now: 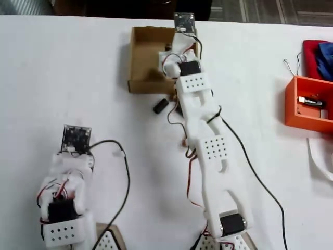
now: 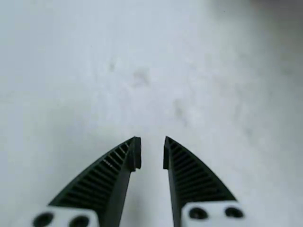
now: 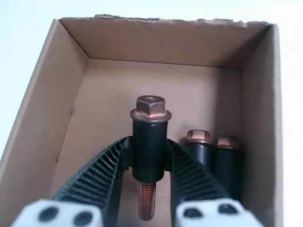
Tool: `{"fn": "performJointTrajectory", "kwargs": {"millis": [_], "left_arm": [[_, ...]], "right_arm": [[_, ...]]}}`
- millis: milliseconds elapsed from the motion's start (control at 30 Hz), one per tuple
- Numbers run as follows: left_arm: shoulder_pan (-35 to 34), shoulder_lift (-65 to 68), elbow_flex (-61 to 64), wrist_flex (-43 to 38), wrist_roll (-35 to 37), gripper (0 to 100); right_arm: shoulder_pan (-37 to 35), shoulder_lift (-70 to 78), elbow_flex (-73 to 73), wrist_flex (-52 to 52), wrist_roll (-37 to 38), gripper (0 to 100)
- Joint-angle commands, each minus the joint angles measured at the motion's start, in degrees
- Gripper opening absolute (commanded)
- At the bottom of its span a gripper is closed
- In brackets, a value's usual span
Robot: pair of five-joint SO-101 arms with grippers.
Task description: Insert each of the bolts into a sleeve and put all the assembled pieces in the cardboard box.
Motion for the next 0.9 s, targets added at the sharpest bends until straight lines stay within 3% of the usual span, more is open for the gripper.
{"fn": "performJointTrajectory", "kwargs": {"millis": [0, 867], "left_arm": [[-0.44, -0.53, 1.27, 0.18, 0.0, 10], [-0.44, -0.53, 1.27, 0.18, 0.0, 10]], "right_arm": [[-0.48, -1.27, 0.35, -1.8, -0.35, 2.2], [-0.48, 1.1, 1.05, -1.54, -0.35, 2.2]]}}
